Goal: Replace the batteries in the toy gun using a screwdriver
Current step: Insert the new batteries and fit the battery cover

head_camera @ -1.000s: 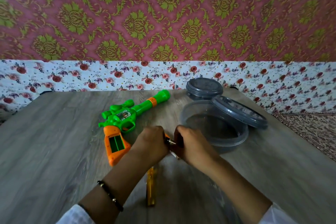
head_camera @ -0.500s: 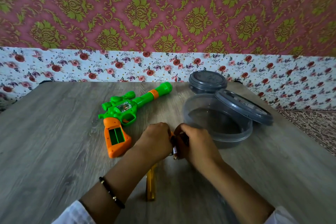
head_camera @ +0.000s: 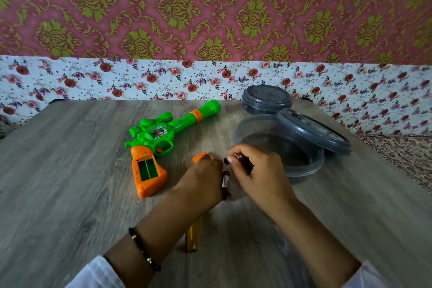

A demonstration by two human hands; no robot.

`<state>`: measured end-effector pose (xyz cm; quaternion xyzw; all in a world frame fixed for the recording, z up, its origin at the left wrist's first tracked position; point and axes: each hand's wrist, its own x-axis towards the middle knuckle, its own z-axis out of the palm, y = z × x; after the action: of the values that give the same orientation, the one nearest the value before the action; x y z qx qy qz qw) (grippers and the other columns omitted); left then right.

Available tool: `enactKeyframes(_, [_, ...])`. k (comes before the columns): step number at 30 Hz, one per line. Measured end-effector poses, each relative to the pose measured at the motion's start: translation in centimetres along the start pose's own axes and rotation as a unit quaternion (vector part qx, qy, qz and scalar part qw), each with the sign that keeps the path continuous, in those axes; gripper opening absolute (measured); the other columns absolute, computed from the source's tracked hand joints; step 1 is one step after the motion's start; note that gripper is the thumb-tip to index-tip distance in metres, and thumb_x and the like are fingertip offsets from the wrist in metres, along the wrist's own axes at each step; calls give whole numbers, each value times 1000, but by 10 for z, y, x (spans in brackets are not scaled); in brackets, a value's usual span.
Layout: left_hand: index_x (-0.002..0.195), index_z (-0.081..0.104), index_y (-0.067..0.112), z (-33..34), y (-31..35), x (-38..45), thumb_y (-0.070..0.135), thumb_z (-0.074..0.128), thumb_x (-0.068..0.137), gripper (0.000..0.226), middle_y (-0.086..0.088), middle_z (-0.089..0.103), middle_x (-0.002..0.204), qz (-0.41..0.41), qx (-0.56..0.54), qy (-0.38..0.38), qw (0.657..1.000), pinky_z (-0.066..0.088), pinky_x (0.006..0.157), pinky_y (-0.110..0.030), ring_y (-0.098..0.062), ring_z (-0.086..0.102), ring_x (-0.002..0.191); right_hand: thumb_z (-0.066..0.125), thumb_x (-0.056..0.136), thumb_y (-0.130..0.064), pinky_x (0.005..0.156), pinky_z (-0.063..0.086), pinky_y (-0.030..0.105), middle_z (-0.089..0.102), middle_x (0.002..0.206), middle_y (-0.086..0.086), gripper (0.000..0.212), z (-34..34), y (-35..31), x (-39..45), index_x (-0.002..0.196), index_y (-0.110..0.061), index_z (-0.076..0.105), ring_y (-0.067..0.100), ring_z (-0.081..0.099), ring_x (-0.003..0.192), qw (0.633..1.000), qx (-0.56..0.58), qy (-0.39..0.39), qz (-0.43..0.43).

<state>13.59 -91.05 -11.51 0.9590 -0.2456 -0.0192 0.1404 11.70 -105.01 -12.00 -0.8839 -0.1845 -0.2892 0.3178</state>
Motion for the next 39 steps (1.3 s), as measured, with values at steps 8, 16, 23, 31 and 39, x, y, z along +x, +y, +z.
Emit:
enactKeyframes(8, [128,50,23,-15,-16,-29,52,54,88,50,-3,54,124,-45,10,89,995,43,88,-29,-20,54,112,70,80,-4,73,50,15,70,89,-8,23,1,5,-1,95,-21,68,3,65,83,974,200,-58,85])
enactKeyframes(16, [109,54,6,-13,-84,-45,87,28,70,93,-18,58,107,-312,45,124,941,48,89,-40,-36,56,104,56,91,-12,69,55,31,67,79,3,12,11,-3,-4,98,-19,63,15,64,73,932,335,-40,129])
enactKeyframes(23, [95,62,14,-22,-108,-31,69,37,70,65,-15,66,105,-338,-47,67,938,47,75,-30,-30,63,99,44,95,-4,62,55,25,69,96,15,12,18,-17,7,99,-6,55,21,67,73,889,418,-11,187])
enactKeyframes(31, [67,55,20,-36,-117,-43,37,59,89,29,-13,60,76,-314,-308,148,886,36,65,-30,-25,55,76,49,92,-1,55,55,25,69,84,16,14,32,-23,19,97,-15,48,23,68,62,869,422,31,256])
enactKeyframes(39, [63,51,7,-19,-114,-29,10,64,84,24,-6,49,43,-344,-617,157,690,35,36,-15,-15,45,32,54,89,5,48,54,25,65,79,18,13,56,-51,60,96,-4,47,22,65,55,867,453,1,209])
